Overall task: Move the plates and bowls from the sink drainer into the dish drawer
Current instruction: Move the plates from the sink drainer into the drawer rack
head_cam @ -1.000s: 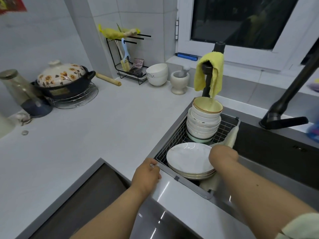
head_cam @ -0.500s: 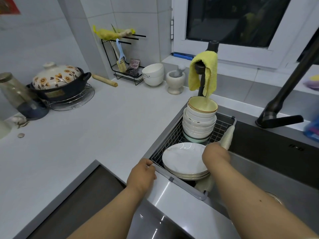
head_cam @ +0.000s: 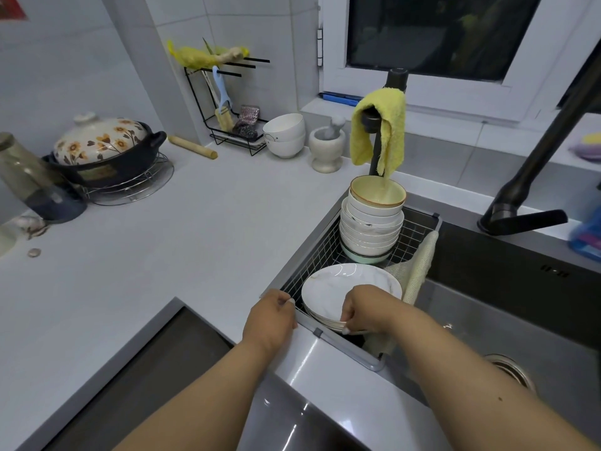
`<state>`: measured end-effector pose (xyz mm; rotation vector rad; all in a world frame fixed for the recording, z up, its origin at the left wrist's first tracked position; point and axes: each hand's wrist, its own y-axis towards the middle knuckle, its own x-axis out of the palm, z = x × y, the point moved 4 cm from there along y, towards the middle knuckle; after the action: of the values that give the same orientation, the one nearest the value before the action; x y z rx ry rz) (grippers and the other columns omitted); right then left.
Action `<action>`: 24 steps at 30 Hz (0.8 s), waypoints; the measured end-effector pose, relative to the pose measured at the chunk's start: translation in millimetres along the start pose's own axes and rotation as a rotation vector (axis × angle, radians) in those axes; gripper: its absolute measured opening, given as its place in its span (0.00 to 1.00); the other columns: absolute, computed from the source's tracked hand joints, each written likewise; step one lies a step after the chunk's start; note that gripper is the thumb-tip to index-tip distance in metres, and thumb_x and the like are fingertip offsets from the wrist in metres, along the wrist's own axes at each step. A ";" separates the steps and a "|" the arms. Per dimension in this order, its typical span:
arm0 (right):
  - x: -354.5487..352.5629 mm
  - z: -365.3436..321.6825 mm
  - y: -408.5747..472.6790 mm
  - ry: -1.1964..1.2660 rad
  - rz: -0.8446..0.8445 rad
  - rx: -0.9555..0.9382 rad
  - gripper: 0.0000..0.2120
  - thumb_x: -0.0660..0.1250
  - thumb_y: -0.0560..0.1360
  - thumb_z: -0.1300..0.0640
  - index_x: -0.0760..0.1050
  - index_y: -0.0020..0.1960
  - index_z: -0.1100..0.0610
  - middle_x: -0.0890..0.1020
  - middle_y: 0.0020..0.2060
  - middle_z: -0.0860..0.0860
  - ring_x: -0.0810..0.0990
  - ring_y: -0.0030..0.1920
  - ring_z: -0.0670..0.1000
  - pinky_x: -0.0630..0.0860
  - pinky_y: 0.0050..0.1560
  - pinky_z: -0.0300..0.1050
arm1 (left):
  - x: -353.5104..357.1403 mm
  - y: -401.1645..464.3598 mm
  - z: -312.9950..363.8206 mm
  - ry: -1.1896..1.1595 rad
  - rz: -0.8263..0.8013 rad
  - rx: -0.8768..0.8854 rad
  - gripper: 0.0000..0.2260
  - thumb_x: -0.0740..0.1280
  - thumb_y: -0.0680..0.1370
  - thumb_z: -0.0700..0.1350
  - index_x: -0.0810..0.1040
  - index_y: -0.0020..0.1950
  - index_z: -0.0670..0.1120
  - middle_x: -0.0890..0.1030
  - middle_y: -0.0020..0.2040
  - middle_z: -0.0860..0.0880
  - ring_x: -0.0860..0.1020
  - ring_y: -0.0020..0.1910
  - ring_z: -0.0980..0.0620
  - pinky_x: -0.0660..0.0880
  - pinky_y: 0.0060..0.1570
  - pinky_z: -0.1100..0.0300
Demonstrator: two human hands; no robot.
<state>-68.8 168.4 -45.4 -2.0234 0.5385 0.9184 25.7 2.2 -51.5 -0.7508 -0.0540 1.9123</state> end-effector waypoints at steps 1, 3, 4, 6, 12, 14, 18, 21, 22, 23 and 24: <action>0.2 -0.4 -0.6 -0.009 0.013 -0.004 0.09 0.73 0.71 0.55 0.84 0.49 0.56 0.81 0.41 0.50 0.75 0.43 0.46 0.65 0.34 0.32 | 1.6 0.1 1.3 -0.004 -0.005 0.005 0.04 0.59 0.78 0.46 0.74 0.48 0.52 0.82 0.35 0.49 0.77 0.36 0.49 0.78 0.48 0.46; -3.4 -2.8 -1.8 -0.043 0.042 -0.012 0.09 0.71 0.73 0.54 0.83 0.51 0.57 0.81 0.43 0.51 0.73 0.44 0.46 0.65 0.35 0.34 | 4.3 0.6 3.3 0.000 -0.015 0.014 0.04 0.59 0.78 0.46 0.74 0.47 0.52 0.82 0.34 0.49 0.77 0.36 0.48 0.78 0.47 0.46; -6.3 -3.7 -2.5 -0.062 0.055 -0.012 0.10 0.70 0.74 0.54 0.82 0.53 0.56 0.81 0.43 0.51 0.73 0.44 0.47 0.64 0.35 0.35 | 5.5 0.7 3.9 0.008 -0.019 0.016 0.04 0.59 0.78 0.46 0.74 0.47 0.52 0.82 0.34 0.48 0.77 0.35 0.48 0.78 0.47 0.46; -14.2 -5.3 -4.5 -0.097 0.087 -0.012 0.10 0.68 0.75 0.53 0.81 0.55 0.55 0.77 0.41 0.49 0.72 0.44 0.48 0.62 0.33 0.33 | 7.3 1.1 5.2 0.010 -0.018 0.008 0.04 0.59 0.78 0.46 0.74 0.47 0.51 0.83 0.35 0.48 0.78 0.36 0.47 0.79 0.47 0.47; -45.5 -11.5 -15.9 -0.153 0.308 -0.060 0.05 0.67 0.75 0.54 0.80 0.42 0.52 0.78 0.39 0.50 0.75 0.44 0.54 0.65 0.39 0.39 | 14.2 -1.3 17.3 -0.263 -0.078 -0.188 0.11 0.56 0.81 0.42 0.73 0.45 0.38 0.80 0.38 0.36 0.76 0.31 0.43 0.77 0.35 0.52; -55.6 -18.0 -21.4 -0.171 0.339 -0.085 0.07 0.67 0.75 0.54 0.81 0.48 0.55 0.81 0.45 0.52 0.78 0.47 0.55 0.69 0.43 0.41 | 16.0 -5.2 23.3 -0.381 -0.100 -0.306 0.14 0.56 0.82 0.44 0.74 0.48 0.34 0.80 0.39 0.36 0.78 0.31 0.43 0.78 0.32 0.55; -71.5 -39.7 -43.0 -0.241 0.362 -0.172 0.07 0.67 0.75 0.52 0.80 0.47 0.55 0.81 0.47 0.51 0.77 0.47 0.53 0.72 0.45 0.44 | 14.7 -13.4 35.0 -0.664 -0.141 -0.421 0.21 0.54 0.83 0.55 0.69 0.58 0.36 0.80 0.39 0.35 0.81 0.30 0.44 0.80 0.26 0.58; -81.5 -62.8 -64.3 -0.304 0.359 -0.261 0.06 0.67 0.75 0.52 0.80 0.45 0.53 0.80 0.45 0.50 0.77 0.46 0.53 0.73 0.45 0.47 | 3.7 -18.0 36.9 -0.736 -0.181 -0.454 0.19 0.57 0.82 0.52 0.69 0.61 0.36 0.80 0.36 0.36 0.81 0.24 0.46 0.79 0.23 0.59; -84.3 -71.4 -70.8 -0.315 0.346 -0.281 0.06 0.67 0.74 0.52 0.81 0.47 0.52 0.80 0.45 0.50 0.77 0.46 0.52 0.74 0.45 0.47 | -0.8 -19.4 36.4 -0.733 -0.192 -0.455 0.16 0.58 0.81 0.48 0.71 0.60 0.35 0.80 0.34 0.37 0.81 0.23 0.47 0.78 0.23 0.60; -87.1 -81.0 -77.1 -0.328 0.329 -0.295 0.06 0.67 0.74 0.52 0.81 0.48 0.52 0.81 0.45 0.49 0.77 0.46 0.51 0.74 0.45 0.46 | -5.9 -22.1 35.7 -0.736 -0.199 -0.452 0.12 0.58 0.80 0.43 0.72 0.57 0.35 0.80 0.31 0.38 0.80 0.23 0.48 0.78 0.22 0.60; -89.0 -90.9 -82.7 -0.341 0.307 -0.306 0.06 0.68 0.74 0.52 0.81 0.48 0.52 0.81 0.45 0.49 0.77 0.45 0.50 0.73 0.43 0.45 | -11.3 -25.0 34.8 -0.743 -0.198 -0.440 0.10 0.57 0.78 0.39 0.73 0.54 0.35 0.81 0.29 0.39 0.80 0.23 0.48 0.78 0.22 0.61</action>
<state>-34.9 143.9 100.5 -2.0160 0.5514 1.5793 30.9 14.4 -9.2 -0.2553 -0.9950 1.9071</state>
